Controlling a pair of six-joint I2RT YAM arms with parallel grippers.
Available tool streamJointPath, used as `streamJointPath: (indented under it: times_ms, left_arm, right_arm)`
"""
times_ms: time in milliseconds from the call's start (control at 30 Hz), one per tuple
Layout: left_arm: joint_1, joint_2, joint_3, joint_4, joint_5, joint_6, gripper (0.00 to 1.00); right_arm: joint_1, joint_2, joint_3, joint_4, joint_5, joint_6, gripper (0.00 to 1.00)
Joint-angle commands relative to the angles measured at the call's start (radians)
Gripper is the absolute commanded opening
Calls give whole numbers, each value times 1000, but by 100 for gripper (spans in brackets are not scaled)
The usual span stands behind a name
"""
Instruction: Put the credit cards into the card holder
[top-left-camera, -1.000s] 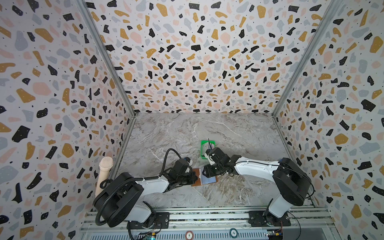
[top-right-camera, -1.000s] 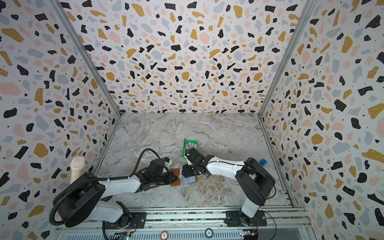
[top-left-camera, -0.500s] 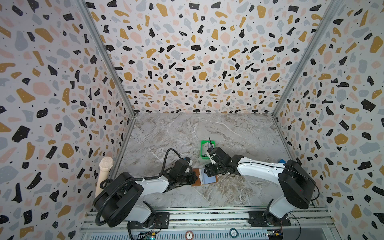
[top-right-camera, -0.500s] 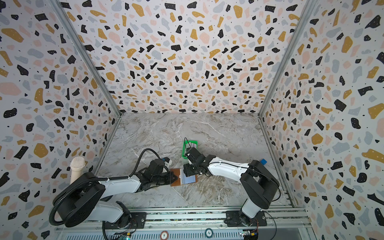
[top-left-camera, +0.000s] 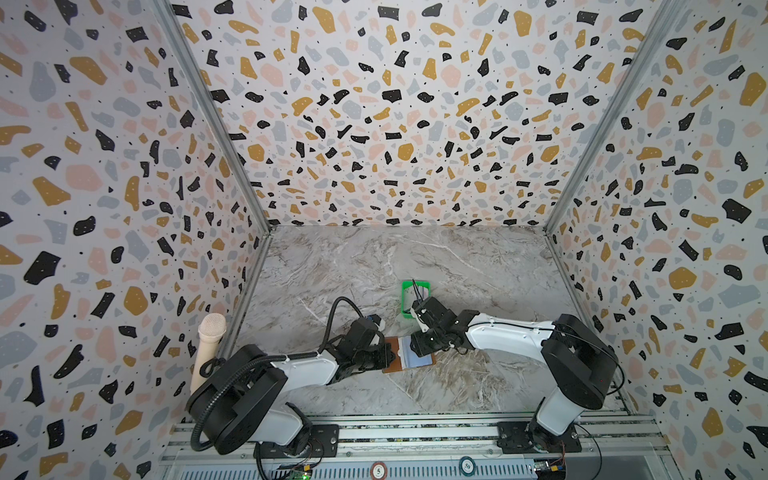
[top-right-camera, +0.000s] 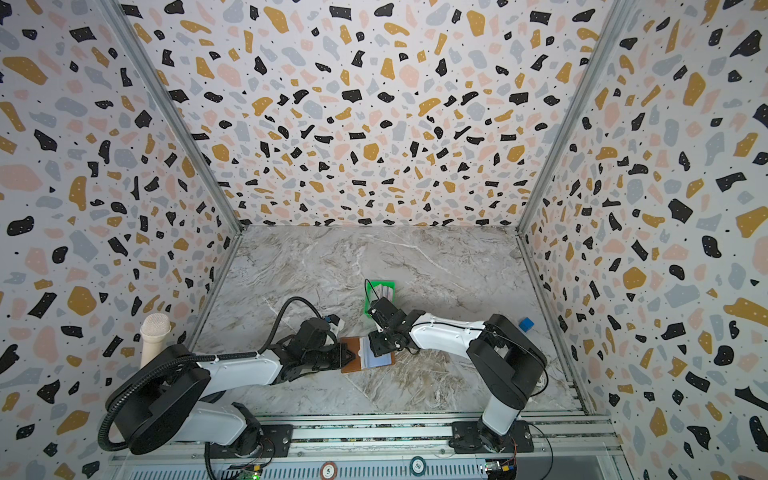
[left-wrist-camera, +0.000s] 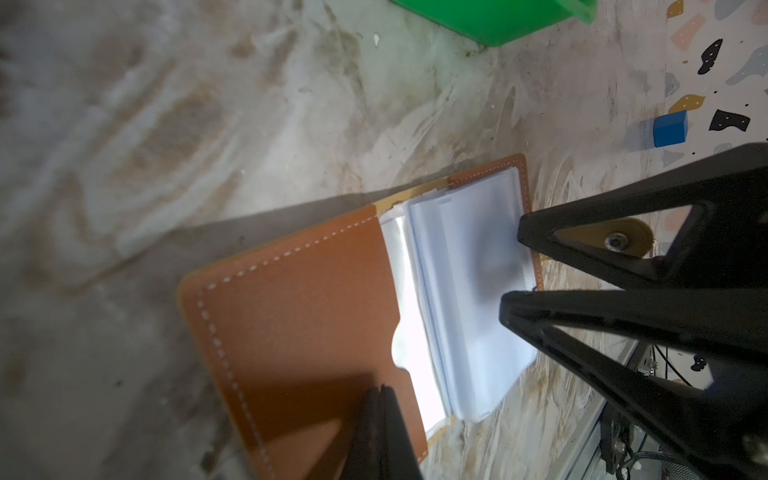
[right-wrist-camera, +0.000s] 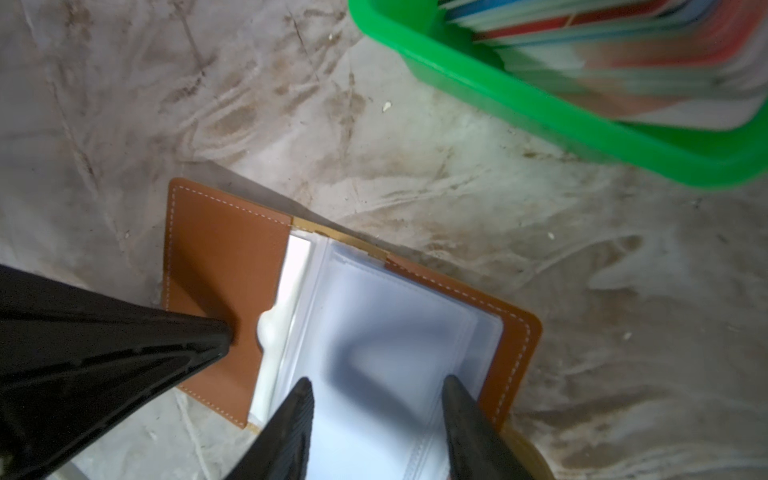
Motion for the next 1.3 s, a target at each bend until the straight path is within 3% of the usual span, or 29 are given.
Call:
streamJointPath:
  times_ms: [0, 433, 1267]
  left_arm:
    - [3, 8, 11, -32, 6, 16, 0]
    - [3, 21, 25, -16, 20, 4, 0]
    - [15, -11, 34, -11, 28, 2, 0]
  right_arm:
    - [5, 9, 17, 0, -21, -13, 51]
    - [5, 15, 8, 53, -132, 16, 51]
    - [27, 43, 47, 102, -218, 42, 51]
